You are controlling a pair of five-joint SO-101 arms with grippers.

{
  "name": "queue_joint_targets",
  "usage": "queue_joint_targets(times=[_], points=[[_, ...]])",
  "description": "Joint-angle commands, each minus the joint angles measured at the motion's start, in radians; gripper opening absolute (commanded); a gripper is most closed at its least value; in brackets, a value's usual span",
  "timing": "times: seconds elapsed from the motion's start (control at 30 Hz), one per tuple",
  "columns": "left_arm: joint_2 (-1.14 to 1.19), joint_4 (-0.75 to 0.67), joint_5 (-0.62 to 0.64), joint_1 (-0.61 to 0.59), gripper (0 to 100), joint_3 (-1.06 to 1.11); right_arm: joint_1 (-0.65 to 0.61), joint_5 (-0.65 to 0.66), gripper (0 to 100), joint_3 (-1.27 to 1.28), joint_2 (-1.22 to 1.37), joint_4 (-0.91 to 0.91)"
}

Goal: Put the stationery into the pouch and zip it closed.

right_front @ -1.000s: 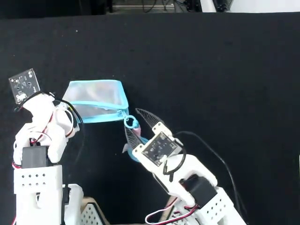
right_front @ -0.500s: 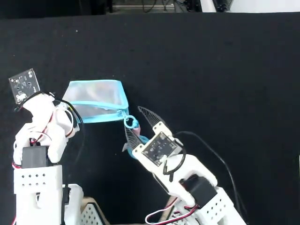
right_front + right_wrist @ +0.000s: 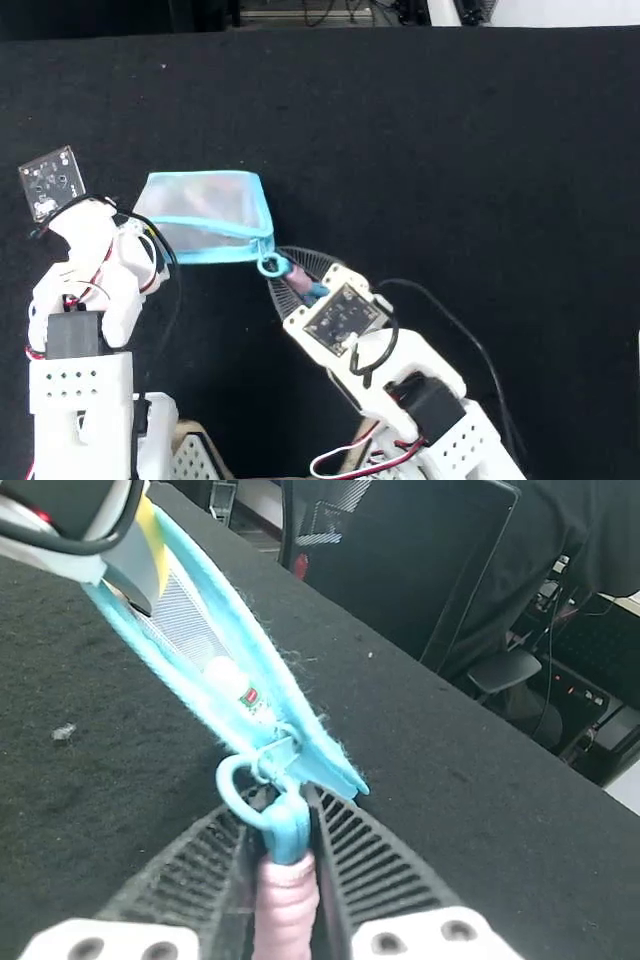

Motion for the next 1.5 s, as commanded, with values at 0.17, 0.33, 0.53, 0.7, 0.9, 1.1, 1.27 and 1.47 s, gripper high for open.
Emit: queue_joint_targets(times=[0.17,0.33,0.53,0.7,0.9,1.1,1.27,1.47], points=[[-0.017,-0.031,0.008,-0.004,3,-0.019,0.002,-0.115,1.1,-0.076,0.004,0.005],[-0.017,-0.031,0.008,-0.004,3,-0.019,0.002,-0.118,1.1,-0.203,0.007,0.078],[-0.015,-0.028,0.009,-0.002,3,-0.019,0.005,-0.074,1.1,-0.288,0.188,0.104],[-0.015,-0.026,0.006,-0.002,3,-0.019,0.005,-0.071,1.1,-0.478,0.43,0.141],[-0.015,-0.026,0.005,-0.002,3,-0.019,0.006,-0.071,1.6,-0.7,0.656,0.304],[-0.015,-0.025,0.005,-0.002,3,-0.019,0.003,-0.071,8.7,-0.786,0.774,0.328],[-0.015,-0.025,0.005,-0.002,3,-0.019,0.003,-0.069,15.1,-0.783,0.746,0.328],[-0.015,-0.025,0.005,-0.002,3,-0.019,0.002,-0.069,15.2,-0.783,0.739,0.322]])
